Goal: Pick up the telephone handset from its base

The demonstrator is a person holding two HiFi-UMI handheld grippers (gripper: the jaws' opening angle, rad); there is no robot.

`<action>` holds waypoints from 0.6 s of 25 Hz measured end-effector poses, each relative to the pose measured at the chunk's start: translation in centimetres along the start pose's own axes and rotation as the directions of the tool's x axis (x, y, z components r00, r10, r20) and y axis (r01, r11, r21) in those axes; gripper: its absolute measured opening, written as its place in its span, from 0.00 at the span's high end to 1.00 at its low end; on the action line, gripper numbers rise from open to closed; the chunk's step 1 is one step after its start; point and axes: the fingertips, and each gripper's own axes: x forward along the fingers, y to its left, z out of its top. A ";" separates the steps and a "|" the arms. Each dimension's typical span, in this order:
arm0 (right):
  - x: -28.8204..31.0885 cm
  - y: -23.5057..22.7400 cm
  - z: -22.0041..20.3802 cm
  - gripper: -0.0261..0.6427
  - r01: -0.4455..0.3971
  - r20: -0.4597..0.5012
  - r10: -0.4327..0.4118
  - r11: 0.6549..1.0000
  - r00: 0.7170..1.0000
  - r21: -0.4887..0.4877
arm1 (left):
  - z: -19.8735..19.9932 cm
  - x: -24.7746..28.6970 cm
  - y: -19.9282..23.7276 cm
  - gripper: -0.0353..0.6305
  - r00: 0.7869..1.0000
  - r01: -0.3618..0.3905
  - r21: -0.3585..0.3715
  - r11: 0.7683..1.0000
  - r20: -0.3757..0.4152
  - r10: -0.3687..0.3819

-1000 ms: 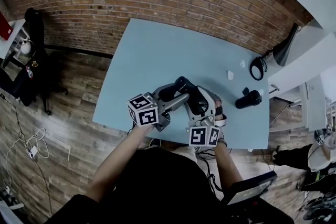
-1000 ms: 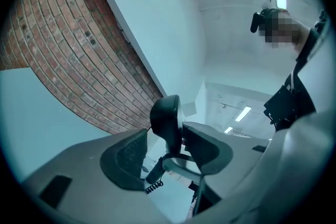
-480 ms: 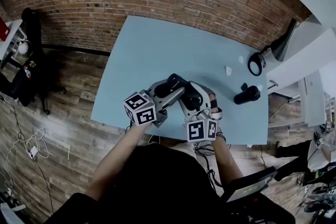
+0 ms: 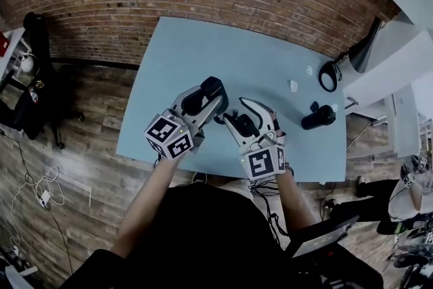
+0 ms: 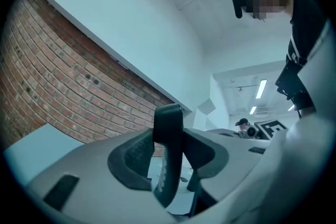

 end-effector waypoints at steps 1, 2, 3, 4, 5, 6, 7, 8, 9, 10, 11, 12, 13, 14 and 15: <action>0.1 -0.1 0.0 0.61 0.003 0.001 -0.003 1.000 1.000 0.010 | 0.2 -0.1 0.2 0.67 1.000 -0.005 -0.002 1.000 0.004 0.005; 0.1 -0.3 0.0 0.61 0.007 0.003 -0.007 1.000 1.000 0.020 | 0.4 -0.2 0.4 0.67 1.000 -0.008 -0.005 1.000 0.010 0.008; 0.2 -0.5 0.1 0.61 0.012 0.005 -0.012 0.999 1.000 0.030 | 0.7 -0.3 0.5 0.67 1.000 -0.010 -0.005 1.000 0.020 0.010; 0.2 -0.7 0.3 0.61 0.018 0.010 -0.018 0.999 1.000 0.040 | 1.2 -0.4 0.5 0.67 0.999 -0.012 0.000 1.000 0.031 0.012; 0.2 -1.0 0.5 0.61 0.025 0.016 -0.026 0.998 1.000 0.050 | 1.8 -0.5 0.5 0.67 0.999 -0.015 0.011 1.000 0.045 0.014; 0.2 -1.3 0.7 0.61 0.034 0.024 -0.035 0.997 0.999 0.063 | 2.4 -0.7 0.3 0.67 0.998 -0.019 0.026 0.999 0.060 0.017; 0.1 -1.6 0.9 0.61 0.042 0.035 -0.045 0.996 0.998 0.080 | 3.2 -0.8 0.2 0.67 0.997 -0.024 0.043 0.999 0.075 0.021; 0.1 -1.9 1.1 0.61 0.050 0.046 -0.055 0.994 0.997 0.099 | 3.9 -0.9 0.0 0.67 0.996 -0.030 0.061 0.998 0.089 0.025; 0.0 -2.2 1.3 0.61 0.057 0.055 -0.063 0.992 0.996 0.115 | 4.6 -1.0 -0.3 0.67 0.994 -0.037 0.080 0.996 0.101 0.028; 0.0 -2.6 1.4 0.61 0.062 0.061 -0.070 0.990 0.996 0.127 | 5.3 -1.1 -0.5 0.67 0.993 -0.042 0.103 0.994 0.112 0.031; -0.1 -3.0 1.6 0.61 0.067 0.065 -0.077 0.988 0.995 0.137 | 5.9 -1.2 -0.8 0.67 0.992 -0.047 0.130 0.990 0.120 0.031; -0.2 -3.3 1.8 0.61 0.073 0.068 -0.084 0.986 0.994 0.149 | 6.5 -1.3 -1.2 0.67 0.992 -0.052 0.161 0.986 0.126 0.032; -0.3 -3.7 2.0 0.61 0.079 0.072 -0.092 0.983 0.993 0.163 | 7.0 -1.3 -1.5 0.67 0.991 -0.057 0.196 0.979 0.129 0.032; -0.3 -4.1 2.2 0.61 0.085 0.075 -0.100 0.980 0.992 0.182 | 7.4 -1.3 -1.8 0.67 0.991 -0.063 0.233 0.970 0.129 0.034; -0.4 -4.4 2.4 0.61 0.090 0.079 -0.108 0.975 0.991 0.204 | 7.6 -1.3 -2.1 0.67 0.991 -0.072 0.271 0.960 0.126 0.038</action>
